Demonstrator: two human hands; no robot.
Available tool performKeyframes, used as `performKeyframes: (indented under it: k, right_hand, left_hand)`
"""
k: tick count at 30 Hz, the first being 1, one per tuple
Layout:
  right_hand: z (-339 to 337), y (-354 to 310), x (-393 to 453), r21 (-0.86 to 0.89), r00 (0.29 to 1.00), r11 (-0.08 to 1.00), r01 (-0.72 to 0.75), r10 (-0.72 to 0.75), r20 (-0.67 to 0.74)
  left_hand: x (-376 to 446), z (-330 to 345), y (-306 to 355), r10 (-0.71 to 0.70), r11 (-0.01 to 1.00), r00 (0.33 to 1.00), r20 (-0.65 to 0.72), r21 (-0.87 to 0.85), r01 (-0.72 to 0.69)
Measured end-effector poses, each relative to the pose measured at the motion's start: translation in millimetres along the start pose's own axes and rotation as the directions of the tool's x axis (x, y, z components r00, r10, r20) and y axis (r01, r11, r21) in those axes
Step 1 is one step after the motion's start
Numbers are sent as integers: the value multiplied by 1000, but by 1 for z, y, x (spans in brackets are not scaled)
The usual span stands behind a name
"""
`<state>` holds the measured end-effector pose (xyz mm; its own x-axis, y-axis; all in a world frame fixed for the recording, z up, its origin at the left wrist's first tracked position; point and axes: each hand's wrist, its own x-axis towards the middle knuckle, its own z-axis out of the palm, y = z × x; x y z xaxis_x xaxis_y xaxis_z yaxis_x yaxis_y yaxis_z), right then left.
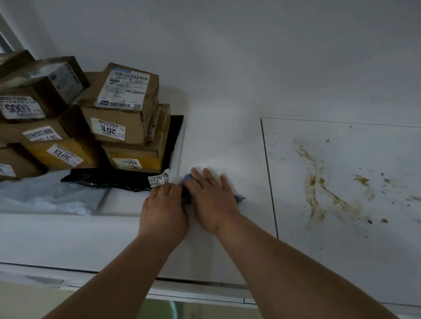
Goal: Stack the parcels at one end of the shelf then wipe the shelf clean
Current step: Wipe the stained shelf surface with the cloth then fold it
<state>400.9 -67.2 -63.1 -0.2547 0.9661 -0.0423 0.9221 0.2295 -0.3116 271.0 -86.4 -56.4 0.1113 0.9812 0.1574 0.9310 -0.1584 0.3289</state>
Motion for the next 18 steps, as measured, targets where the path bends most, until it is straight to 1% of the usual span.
performKeyframes:
  k: [2,4,5,7,8,9,11,13,15,18]
  right_hand:
    - [-8,18,-1,-41,997,997,-64,62,-39]
    - [-15,41,-7,-69,981,984,-165,156,-115]
    - [-18,52,-12,-68,962,970,-234,221,-163]
    - [-21,63,-20,-2,902,925,-379,369,-224]
    - [-20,62,-21,35,880,906,-421,418,-225]
    - [-18,56,-21,49,877,901,-431,431,-211]
    - [-8,32,-20,59,908,928,-368,372,-192]
    - [5,4,-17,70,949,972,-224,233,-211]
    - [13,-12,-9,64,971,993,-101,112,-211]
    - [7,-8,15,17,990,999,-31,33,-138]
  left_hand:
    - [2,1,2,29,999,999,27,22,-30]
    - [6,1,5,37,999,998,48,17,-38]
    - [8,1,7,25,1000,999,48,-2,-24]
    - [11,-1,8,-35,996,999,38,-79,38]
    - [12,-2,8,-74,989,997,31,-127,77]
    - [13,-3,7,-106,980,994,17,-168,107]
    - [11,-2,4,-129,973,992,-13,-194,124]
    - [9,-3,2,-110,976,993,-42,-193,101]
    - [9,-5,4,-107,973,993,-45,-212,96]
    - [11,-5,6,-84,975,996,-37,-209,75]
